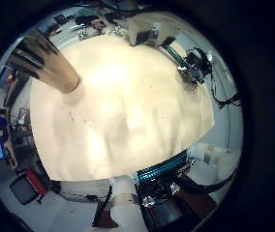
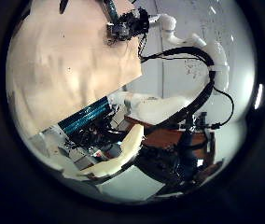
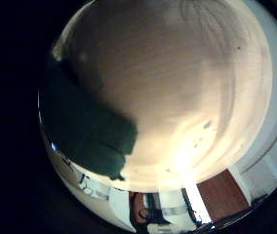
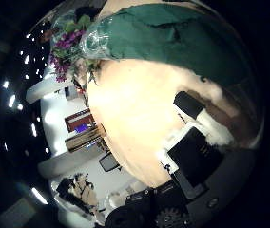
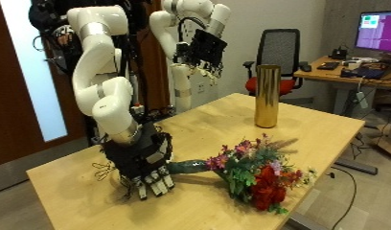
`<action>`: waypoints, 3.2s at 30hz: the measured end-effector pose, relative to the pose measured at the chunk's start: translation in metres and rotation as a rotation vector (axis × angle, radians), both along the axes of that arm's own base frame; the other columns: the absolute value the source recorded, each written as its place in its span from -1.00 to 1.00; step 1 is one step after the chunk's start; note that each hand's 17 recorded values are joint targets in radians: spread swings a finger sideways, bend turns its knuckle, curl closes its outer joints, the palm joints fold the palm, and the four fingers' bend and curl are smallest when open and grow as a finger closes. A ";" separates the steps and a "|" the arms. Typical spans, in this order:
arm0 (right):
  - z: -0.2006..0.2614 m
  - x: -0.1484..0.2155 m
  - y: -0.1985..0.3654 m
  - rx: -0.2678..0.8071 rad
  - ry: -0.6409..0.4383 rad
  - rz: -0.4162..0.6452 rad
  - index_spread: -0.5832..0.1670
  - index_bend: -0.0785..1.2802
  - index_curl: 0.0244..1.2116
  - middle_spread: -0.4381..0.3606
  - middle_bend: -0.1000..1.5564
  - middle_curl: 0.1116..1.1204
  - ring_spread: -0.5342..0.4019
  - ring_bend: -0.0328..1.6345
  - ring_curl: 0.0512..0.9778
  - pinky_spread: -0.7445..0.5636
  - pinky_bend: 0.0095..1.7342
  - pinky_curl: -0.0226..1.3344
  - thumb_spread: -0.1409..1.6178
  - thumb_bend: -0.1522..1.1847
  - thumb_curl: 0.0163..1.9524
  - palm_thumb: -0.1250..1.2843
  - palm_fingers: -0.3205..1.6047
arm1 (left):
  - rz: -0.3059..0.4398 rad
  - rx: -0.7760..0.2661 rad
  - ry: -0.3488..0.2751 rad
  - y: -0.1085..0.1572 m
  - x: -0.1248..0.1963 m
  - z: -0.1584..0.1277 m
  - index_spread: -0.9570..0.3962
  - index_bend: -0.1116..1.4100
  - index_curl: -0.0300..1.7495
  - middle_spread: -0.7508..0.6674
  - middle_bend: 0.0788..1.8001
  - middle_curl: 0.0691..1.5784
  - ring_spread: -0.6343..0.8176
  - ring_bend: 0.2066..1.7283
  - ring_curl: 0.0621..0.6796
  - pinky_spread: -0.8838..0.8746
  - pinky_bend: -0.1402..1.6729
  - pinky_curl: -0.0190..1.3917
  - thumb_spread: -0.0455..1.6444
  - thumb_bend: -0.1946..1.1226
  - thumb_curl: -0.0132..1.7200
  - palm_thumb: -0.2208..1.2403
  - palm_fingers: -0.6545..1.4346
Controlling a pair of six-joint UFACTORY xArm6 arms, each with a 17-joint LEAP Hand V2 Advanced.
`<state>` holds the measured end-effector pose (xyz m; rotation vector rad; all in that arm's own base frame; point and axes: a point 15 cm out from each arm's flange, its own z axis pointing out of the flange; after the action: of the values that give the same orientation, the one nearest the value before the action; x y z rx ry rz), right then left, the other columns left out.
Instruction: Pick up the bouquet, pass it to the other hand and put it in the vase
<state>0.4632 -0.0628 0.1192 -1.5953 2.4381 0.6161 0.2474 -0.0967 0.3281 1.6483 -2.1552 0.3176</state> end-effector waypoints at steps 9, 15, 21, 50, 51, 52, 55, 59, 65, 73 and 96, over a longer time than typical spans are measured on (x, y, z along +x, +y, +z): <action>0.002 0.000 0.004 -0.014 0.022 0.025 0.14 -0.60 -0.50 0.20 -0.32 -0.43 -0.07 -0.08 -0.54 0.25 -0.74 -0.61 0.22 -0.81 -0.49 0.44 -0.05 | 0.001 -0.001 -0.001 0.000 0.000 0.000 0.76 -0.62 -0.59 0.83 -0.88 -0.75 0.75 -0.62 -0.55 0.71 -0.48 -0.54 0.07 -0.76 -0.62 -0.27 -0.32; 0.004 -0.001 0.003 -0.023 0.025 0.030 -0.16 -0.58 -0.42 -0.12 -0.21 -0.33 -0.36 0.06 -0.46 -0.20 -0.52 -0.60 0.18 -0.81 -0.48 0.45 0.40 | 0.003 -0.002 0.003 0.000 0.000 -0.001 0.76 -0.62 -0.59 0.82 -0.88 -0.75 0.75 -0.61 -0.55 0.71 -0.48 -0.54 0.07 -0.76 -0.62 -0.27 -0.32; 0.017 -0.002 0.007 -0.003 0.043 0.049 -0.32 -0.19 -0.17 -0.34 0.03 -0.15 -0.42 0.24 -0.26 -0.62 -0.14 -0.44 0.08 -0.81 -0.47 0.45 0.83 | 0.003 -0.001 -0.003 0.000 0.000 0.001 0.76 -0.62 -0.59 0.82 -0.88 -0.75 0.75 -0.61 -0.56 0.71 -0.48 -0.54 0.07 -0.76 -0.62 -0.27 -0.32; 0.292 -0.049 0.035 0.252 -0.413 0.122 -0.12 0.69 0.53 -0.21 0.73 0.30 -0.25 0.76 0.29 -0.16 0.45 0.31 -0.24 -0.78 -0.12 0.93 0.48 | 0.069 -0.057 -0.036 0.012 0.009 0.012 0.75 -0.62 -0.58 0.81 -0.88 -0.74 0.74 -0.60 -0.55 0.70 -0.48 -0.54 0.09 -0.75 -0.63 -0.28 -0.29; 0.301 -0.052 0.037 0.269 -0.437 0.126 -0.12 0.69 0.53 -0.21 0.73 0.30 -0.25 0.76 0.29 -0.16 0.44 0.32 -0.25 -0.78 -0.11 0.93 0.48 | 0.069 -0.066 -0.035 0.011 0.010 0.013 0.75 -0.62 -0.58 0.81 -0.87 -0.74 0.74 -0.60 -0.55 0.70 -0.48 -0.54 0.09 -0.75 -0.63 -0.28 -0.29; 0.309 -0.055 0.040 0.284 -0.457 0.130 -0.12 0.69 0.54 -0.21 0.73 0.30 -0.25 0.76 0.29 -0.16 0.44 0.32 -0.27 -0.79 -0.11 0.92 0.48 | 0.068 -0.070 -0.034 0.010 0.010 0.015 0.75 -0.62 -0.58 0.81 -0.87 -0.74 0.73 -0.60 -0.55 0.70 -0.48 -0.54 0.09 -0.75 -0.63 -0.28 -0.28; 0.330 -0.065 0.053 0.323 -0.518 0.145 -0.12 0.68 0.54 -0.20 0.73 0.30 -0.25 0.76 0.29 -0.16 0.42 0.35 -0.31 -0.79 -0.09 0.92 0.48 | 0.080 -0.073 -0.050 0.013 0.016 0.023 0.74 -0.61 -0.58 0.80 -0.88 -0.74 0.72 -0.60 -0.56 0.69 -0.48 -0.54 0.09 -0.75 -0.63 -0.28 -0.27; 0.346 -0.075 0.075 0.394 -0.589 0.179 -0.11 0.68 0.55 -0.19 0.74 0.29 -0.25 0.77 0.30 -0.17 0.38 0.40 -0.38 -0.80 -0.07 0.91 0.48 | 0.097 -0.100 -0.076 0.014 0.024 0.038 0.74 -0.62 -0.58 0.79 -0.88 -0.75 0.71 -0.60 -0.56 0.69 -0.48 -0.54 0.09 -0.76 -0.63 -0.29 -0.26; 0.358 -0.087 0.100 0.489 -0.653 0.208 -0.11 0.70 0.56 -0.19 0.75 0.28 -0.25 0.76 0.30 -0.18 0.33 0.47 -0.48 -0.80 -0.05 0.90 0.49 | 0.131 -0.161 -0.107 0.017 0.037 0.057 0.73 -0.62 -0.58 0.78 -0.87 -0.74 0.68 -0.60 -0.55 0.68 -0.48 -0.54 0.08 -0.76 -0.63 -0.33 -0.25; 0.328 -0.102 0.129 0.641 -0.677 0.217 -0.11 0.70 0.56 -0.19 0.75 0.27 -0.25 0.77 0.30 -0.19 0.28 0.55 -0.55 -0.80 -0.04 0.89 0.49 | 0.160 -0.275 -0.120 0.014 0.054 0.066 0.72 -0.62 -0.58 0.77 -0.87 -0.73 0.68 -0.59 -0.56 0.68 -0.48 -0.54 0.07 -0.76 -0.63 -0.36 -0.24; 0.275 -0.108 0.186 0.888 -0.691 0.478 -0.10 0.71 0.56 -0.18 0.75 0.26 -0.26 0.76 0.31 -0.23 0.21 0.67 -0.60 -0.80 -0.04 0.84 0.50 | 0.168 -0.741 -0.056 -0.005 0.101 0.104 0.77 -0.64 -0.63 0.74 -0.86 -0.70 0.64 -0.52 -0.55 0.64 -0.45 -0.54 0.01 -0.76 -0.62 -0.44 -0.24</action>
<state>0.3551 0.1236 0.3942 -1.5746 1.0511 0.8535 0.3479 -0.1016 0.4317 1.3716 -1.6219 1.0708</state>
